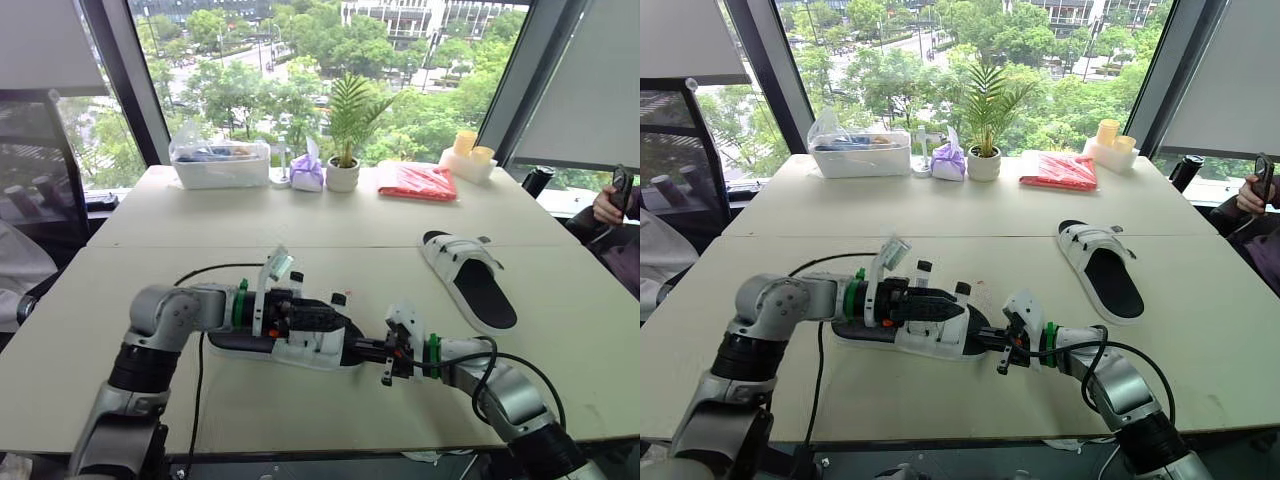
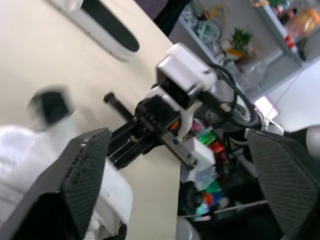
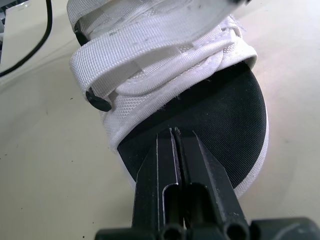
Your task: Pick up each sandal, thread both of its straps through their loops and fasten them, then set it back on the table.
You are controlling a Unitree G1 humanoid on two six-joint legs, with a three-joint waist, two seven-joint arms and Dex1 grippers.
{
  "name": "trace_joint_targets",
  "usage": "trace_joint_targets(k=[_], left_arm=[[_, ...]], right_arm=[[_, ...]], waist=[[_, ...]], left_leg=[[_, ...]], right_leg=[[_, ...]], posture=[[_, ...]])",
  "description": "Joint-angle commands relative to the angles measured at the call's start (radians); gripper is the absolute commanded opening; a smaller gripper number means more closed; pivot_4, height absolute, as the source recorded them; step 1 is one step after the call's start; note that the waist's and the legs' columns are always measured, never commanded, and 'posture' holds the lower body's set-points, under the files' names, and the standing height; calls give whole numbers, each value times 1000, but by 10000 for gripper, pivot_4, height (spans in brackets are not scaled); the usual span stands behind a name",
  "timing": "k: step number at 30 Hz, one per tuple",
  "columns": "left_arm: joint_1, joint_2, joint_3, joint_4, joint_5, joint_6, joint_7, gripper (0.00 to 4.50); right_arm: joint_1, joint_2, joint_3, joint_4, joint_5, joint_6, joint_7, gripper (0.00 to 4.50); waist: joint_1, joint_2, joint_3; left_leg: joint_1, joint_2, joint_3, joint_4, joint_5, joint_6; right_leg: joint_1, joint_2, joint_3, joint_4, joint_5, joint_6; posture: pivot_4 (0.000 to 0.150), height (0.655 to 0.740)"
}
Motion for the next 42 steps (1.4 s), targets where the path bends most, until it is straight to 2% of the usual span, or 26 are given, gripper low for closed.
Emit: trace_joint_targets(k=[1, 3, 7, 15, 18, 25, 31, 34, 42], left_arm=[[-93, 38, -68, 34, 160, -202, -33, 44636], [-145, 38, -129, 122, 277, -341, -48, 44636], [-201, 15, -235, 280, 429, -537, -133, 44636], [-314, -87, -319, 604, 513, -616, -404, 44636], [-334, -109, -329, 664, 558, -661, -435, 36382], [-333, -119, -322, 658, 607, -677, -493, 1423], [-352, -134, -228, 577, 531, -594, -488, 645], [-370, -151, -178, 580, 507, -532, -442, 645], [-348, -133, -202, 718, 611, -635, -404, 645]], right_arm=[[31, -14, 1, 39, -48, 26, -25, 0], [30, -10, 2, 42, -49, 26, -27, 0], [21, -2, 4, 51, -51, 25, -29, 0], [19, 1, 3, 51, -53, 27, -39, 0], [26, 5, 2, 44, -54, 28, -47, 0], [40, 9, -3, 33, -52, 27, -66, 0], [41, 10, -2, 33, -51, 29, -70, 0], [42, 8, -2, 34, -51, 29, -67, 0], [49, 6, 4, 35, -53, 25, -61, 0]], waist=[[2, 0, 0], [3, 0, 0], [0, 0, 0], [-1, 0, 0], [-2, 0, 0], [-2, 0, 0], [-3, 0, 0], [-1, 0, 0], [-1, 0, 0]], left_leg=[[0, 0, 0, 0, 0, 0], [0, 0, 0, 0, 0, 0], [0, 0, 1, -1, 0, 0], [-2, 0, 2, 0, 0, 1], [-2, 0, 2, 0, -1, 1], [-2, 1, 1, 0, -1, 1], [-2, 1, 1, 0, -1, 1], [-2, 1, 1, 0, -1, 2], [-2, 0, 1, 0, -1, 2]], right_leg=[[0, 0, 0, 0, 0, 0], [0, 0, 0, -1, 0, -1], [0, 0, 0, -1, 0, -1], [-2, 0, 0, -1, 0, 0], [-3, 0, 0, -1, 0, 0], [-3, 0, 0, -1, 0, 0], [-3, 0, 0, -1, 0, 0], [-3, 0, 0, 0, 0, 0], [-2, 0, 0, 0, 1, 1]], posture=[[1500, 7400], [1500, 7400], [1500, 7400], [1500, 7400], [1500, 7400], [1500, 7400], [1500, 7400], [1500, 7400], [1500, 7400]])
